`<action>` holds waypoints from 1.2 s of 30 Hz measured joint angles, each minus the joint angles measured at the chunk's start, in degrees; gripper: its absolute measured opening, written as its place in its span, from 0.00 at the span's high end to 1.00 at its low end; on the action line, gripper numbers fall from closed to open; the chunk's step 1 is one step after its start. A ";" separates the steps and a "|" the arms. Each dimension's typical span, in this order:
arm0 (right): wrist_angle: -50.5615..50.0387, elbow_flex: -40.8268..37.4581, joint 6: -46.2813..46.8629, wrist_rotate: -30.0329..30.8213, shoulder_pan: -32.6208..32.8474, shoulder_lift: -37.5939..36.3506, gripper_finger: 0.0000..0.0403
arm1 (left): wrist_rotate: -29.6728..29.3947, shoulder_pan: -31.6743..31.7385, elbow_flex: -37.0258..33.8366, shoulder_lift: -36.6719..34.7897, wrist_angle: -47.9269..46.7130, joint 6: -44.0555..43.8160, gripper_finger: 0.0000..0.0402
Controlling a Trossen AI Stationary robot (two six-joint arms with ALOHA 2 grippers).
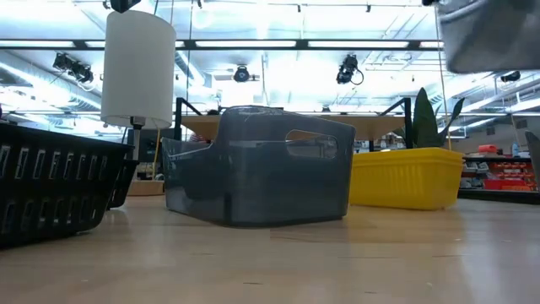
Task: Stack baskets on shelf by color
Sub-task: Stack the middle gray bin on top of the right gray bin
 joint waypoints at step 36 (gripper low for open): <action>10.54 -20.97 5.11 -0.72 6.43 -5.99 0.98 | -0.83 0.00 0.00 0.00 0.08 -1.09 0.65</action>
